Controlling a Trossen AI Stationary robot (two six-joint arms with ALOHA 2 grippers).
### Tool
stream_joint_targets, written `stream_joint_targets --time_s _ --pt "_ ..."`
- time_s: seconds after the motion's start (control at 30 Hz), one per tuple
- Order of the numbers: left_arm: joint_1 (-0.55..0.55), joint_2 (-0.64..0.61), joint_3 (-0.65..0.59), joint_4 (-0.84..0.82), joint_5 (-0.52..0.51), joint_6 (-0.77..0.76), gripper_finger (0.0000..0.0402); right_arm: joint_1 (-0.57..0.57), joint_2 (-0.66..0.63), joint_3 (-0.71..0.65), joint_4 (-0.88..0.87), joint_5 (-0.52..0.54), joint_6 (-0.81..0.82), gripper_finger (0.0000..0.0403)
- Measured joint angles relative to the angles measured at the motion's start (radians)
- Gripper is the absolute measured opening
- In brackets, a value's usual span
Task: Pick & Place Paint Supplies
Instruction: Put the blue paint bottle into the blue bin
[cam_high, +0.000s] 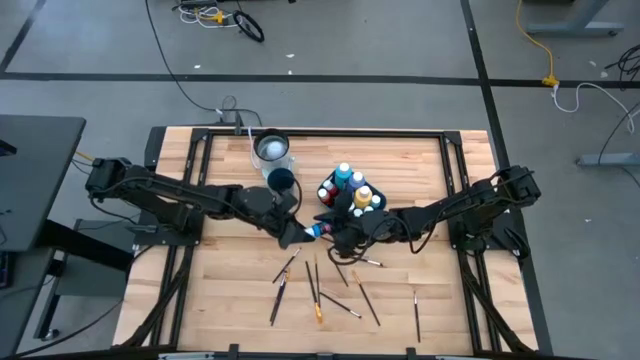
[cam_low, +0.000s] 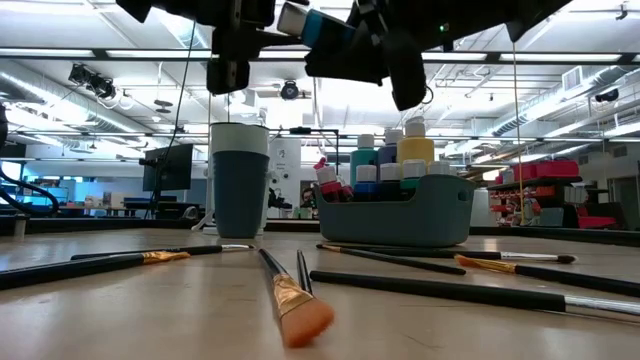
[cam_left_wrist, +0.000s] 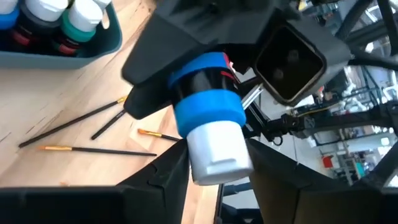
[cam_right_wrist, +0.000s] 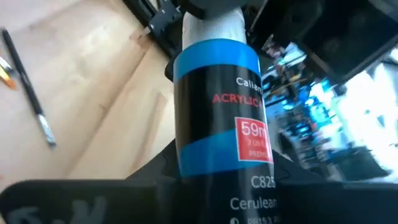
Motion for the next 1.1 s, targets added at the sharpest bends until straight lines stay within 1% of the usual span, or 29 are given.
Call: stream_joint_targets --time_s 0.1,0.2,0.3,0.5,0.6,0.73,0.83,0.97,1.03,1.1 --pt "0.001 0.000 0.000 -0.001 -0.005 0.015 0.0170 -0.001 0.000 0.000 -0.029 0.002 0.106 0.0101" --pt "0.001 0.000 0.001 0.008 -0.011 0.021 0.0170 0.003 0.000 0.001 -0.073 0.003 0.190 0.0121" --pt "0.001 0.000 0.005 0.031 -0.018 0.076 0.0169 0.011 0.001 0.001 -0.117 0.001 0.286 0.0127" --pt "0.007 -0.002 0.005 0.189 -0.018 0.218 0.0169 0.047 0.002 0.000 -0.239 -0.028 0.445 0.0116" --pt "0.007 -0.002 0.006 0.278 -0.001 0.360 0.0166 0.073 0.002 0.000 -0.255 -0.018 0.506 0.0116" --pt "0.006 -0.002 0.005 0.349 -0.002 0.666 0.0162 0.112 -0.018 0.000 -0.259 0.057 0.497 0.0121" --pt "0.007 -0.001 0.005 0.339 -0.015 0.874 0.0159 0.142 -0.059 0.000 -0.291 0.136 0.489 0.0121" --pt "0.004 -0.001 0.005 0.318 -0.019 1.111 0.0158 0.163 -0.131 0.000 -0.385 0.238 0.510 0.0122" --pt "0.002 -0.001 0.005 0.307 -0.053 1.202 0.0162 0.161 -0.168 0.000 -0.445 0.240 0.550 0.0122" --pt "0.000 -0.001 0.005 0.294 -0.091 1.249 0.0170 0.149 -0.192 0.000 -0.469 0.210 0.602 0.0122"
